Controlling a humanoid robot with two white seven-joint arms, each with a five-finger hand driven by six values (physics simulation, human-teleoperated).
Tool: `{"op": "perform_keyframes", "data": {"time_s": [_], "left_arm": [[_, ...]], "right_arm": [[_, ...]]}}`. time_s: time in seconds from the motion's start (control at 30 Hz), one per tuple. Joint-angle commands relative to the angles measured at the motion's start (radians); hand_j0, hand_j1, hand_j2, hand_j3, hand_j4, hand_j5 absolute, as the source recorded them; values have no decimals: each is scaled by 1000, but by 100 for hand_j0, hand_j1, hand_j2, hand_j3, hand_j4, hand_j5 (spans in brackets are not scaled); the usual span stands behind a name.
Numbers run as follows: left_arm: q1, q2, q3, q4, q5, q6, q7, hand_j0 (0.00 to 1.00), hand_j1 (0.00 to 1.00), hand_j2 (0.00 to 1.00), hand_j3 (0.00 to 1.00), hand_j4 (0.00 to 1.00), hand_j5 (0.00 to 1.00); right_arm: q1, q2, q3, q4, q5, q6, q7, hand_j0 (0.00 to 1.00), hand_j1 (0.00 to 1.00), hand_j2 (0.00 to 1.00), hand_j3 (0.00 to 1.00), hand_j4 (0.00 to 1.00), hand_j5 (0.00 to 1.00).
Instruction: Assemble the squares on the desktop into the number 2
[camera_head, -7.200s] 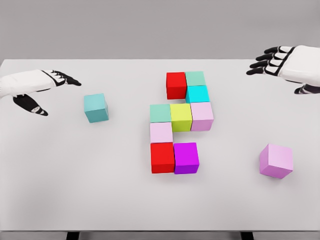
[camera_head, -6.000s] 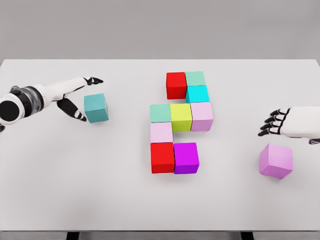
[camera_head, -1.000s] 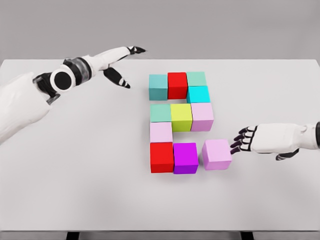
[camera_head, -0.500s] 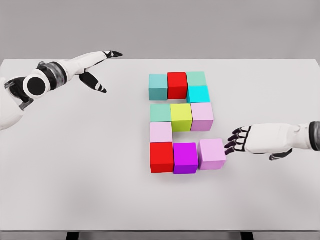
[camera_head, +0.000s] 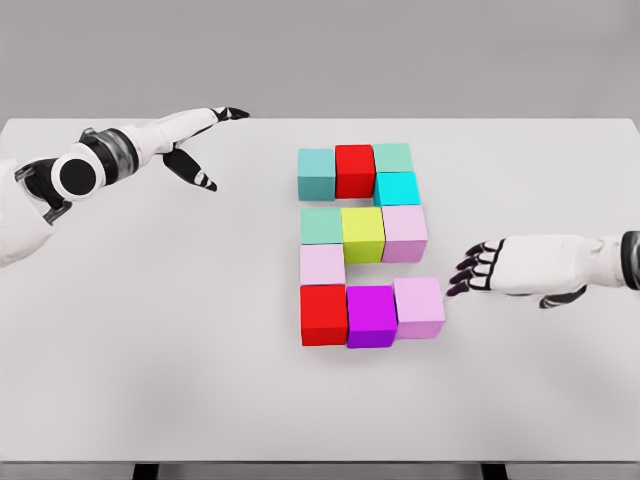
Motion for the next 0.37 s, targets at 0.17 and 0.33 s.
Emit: {"op": "perform_keyframes", "data": {"time_s": [0.17, 0.33], "left_arm": [[0, 0, 1, 0, 0, 0, 0, 100, 100, 100, 100, 100, 100], [0, 0, 1, 1, 0, 0, 2, 100, 100, 100, 100, 100, 100]], "right_arm": [[-3, -1, -119, 159, -27, 2, 0, 100, 100, 100, 100, 100, 100], [-3, -1, -118, 155, -27, 2, 0, 100, 100, 100, 100, 100, 100]]}}
